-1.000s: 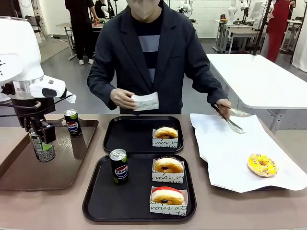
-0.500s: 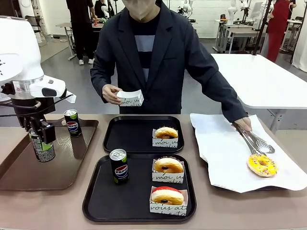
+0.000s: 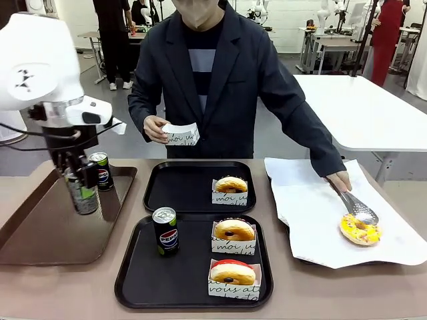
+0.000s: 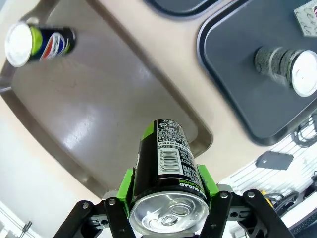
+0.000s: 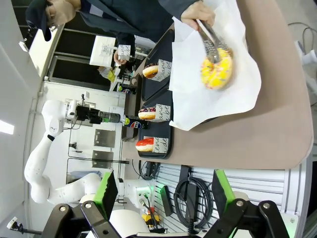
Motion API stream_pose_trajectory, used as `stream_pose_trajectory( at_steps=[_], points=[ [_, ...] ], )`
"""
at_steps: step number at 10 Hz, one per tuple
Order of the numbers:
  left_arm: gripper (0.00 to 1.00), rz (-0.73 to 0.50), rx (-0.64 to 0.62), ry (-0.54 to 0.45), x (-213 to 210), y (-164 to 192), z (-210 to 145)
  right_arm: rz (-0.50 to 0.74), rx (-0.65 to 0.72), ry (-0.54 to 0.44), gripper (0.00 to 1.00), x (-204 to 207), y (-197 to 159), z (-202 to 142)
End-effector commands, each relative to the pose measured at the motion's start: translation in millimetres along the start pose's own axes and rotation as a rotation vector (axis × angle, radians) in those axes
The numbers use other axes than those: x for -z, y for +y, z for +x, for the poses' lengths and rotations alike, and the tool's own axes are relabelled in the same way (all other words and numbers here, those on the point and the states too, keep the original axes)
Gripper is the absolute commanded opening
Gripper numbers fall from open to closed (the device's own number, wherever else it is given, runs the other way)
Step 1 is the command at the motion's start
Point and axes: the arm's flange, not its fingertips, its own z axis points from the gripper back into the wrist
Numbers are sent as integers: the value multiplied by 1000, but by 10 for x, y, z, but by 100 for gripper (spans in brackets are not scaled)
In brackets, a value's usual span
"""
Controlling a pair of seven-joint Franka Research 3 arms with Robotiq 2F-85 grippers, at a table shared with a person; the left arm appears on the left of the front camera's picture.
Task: Set up donuts and drinks on trays.
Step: Pick up one Pepsi coke from the Handle tray and place it on the Flat Tray without a Pepsi coke.
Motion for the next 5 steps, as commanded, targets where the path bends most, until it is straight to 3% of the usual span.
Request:
stream_pose_trajectory(
  at_steps=[1,3,5],
  points=[
    [59,-24,-28,-11,-100,-49,277,20,-13,-16,100,-67,0,-75],
    [59,-24,-59,7,-109,-36,317,20,-13,-16,100,-67,0,-75],
    [59,-18,-7,-11,-60,-53,268,20,-13,-16,100,-67,0,-75]
  ],
)
